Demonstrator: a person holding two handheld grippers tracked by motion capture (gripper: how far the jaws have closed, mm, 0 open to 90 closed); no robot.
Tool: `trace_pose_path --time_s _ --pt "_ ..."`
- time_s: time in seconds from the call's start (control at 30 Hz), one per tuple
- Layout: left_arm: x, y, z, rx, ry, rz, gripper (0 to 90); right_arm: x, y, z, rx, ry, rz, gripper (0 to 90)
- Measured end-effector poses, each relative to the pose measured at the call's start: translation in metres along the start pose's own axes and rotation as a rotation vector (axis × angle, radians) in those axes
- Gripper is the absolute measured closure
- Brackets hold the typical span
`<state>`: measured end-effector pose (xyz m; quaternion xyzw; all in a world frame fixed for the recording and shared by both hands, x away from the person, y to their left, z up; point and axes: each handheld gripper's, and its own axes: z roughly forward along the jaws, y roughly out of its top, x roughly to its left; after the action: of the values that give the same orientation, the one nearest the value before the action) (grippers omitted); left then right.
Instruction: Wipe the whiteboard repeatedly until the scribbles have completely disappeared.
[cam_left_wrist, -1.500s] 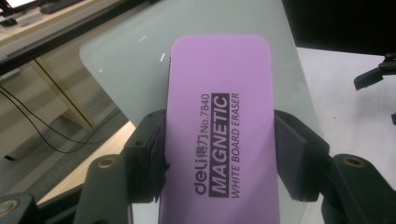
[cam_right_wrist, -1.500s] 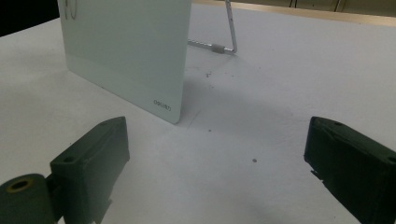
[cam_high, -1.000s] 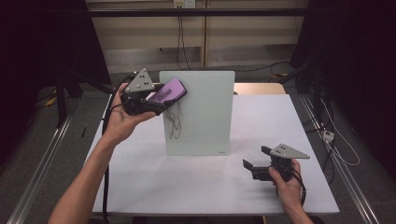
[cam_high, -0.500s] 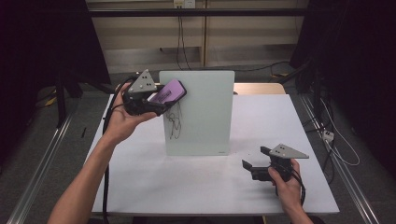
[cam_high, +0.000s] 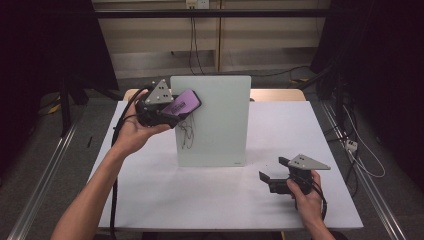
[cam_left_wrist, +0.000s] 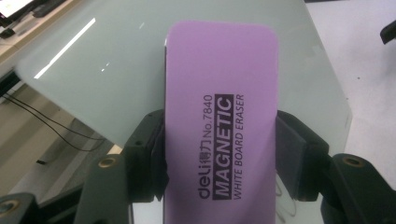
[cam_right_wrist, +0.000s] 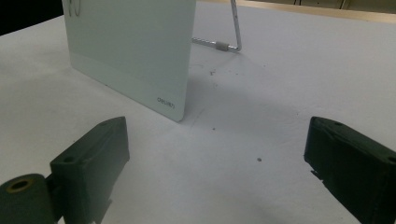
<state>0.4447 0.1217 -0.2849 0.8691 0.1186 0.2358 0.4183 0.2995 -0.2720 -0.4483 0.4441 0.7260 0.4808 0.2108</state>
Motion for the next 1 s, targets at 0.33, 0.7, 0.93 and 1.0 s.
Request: trace_pose_path --time_s 0.33,0.7,0.93,1.0 --pt "-0.004 -0.005 0.003 0.009 -0.012 0.001 41.0 0.0 0.0 0.0 0.0 0.0 0.0 6.6" --pt "-0.013 -0.012 0.009 0.035 -0.032 0.007 41.0 0.0 0.0 0.0 0.002 -0.001 -0.002 6.6" --pt "-0.02 -0.018 0.014 0.055 -0.044 0.021 41.0 0.001 0.0 0.0 0.003 0.001 0.0 6.6" --pt "-0.023 -0.02 0.016 0.064 -0.05 0.022 41.0 0.0 0.0 0.0 0.001 0.001 -0.001 6.6"
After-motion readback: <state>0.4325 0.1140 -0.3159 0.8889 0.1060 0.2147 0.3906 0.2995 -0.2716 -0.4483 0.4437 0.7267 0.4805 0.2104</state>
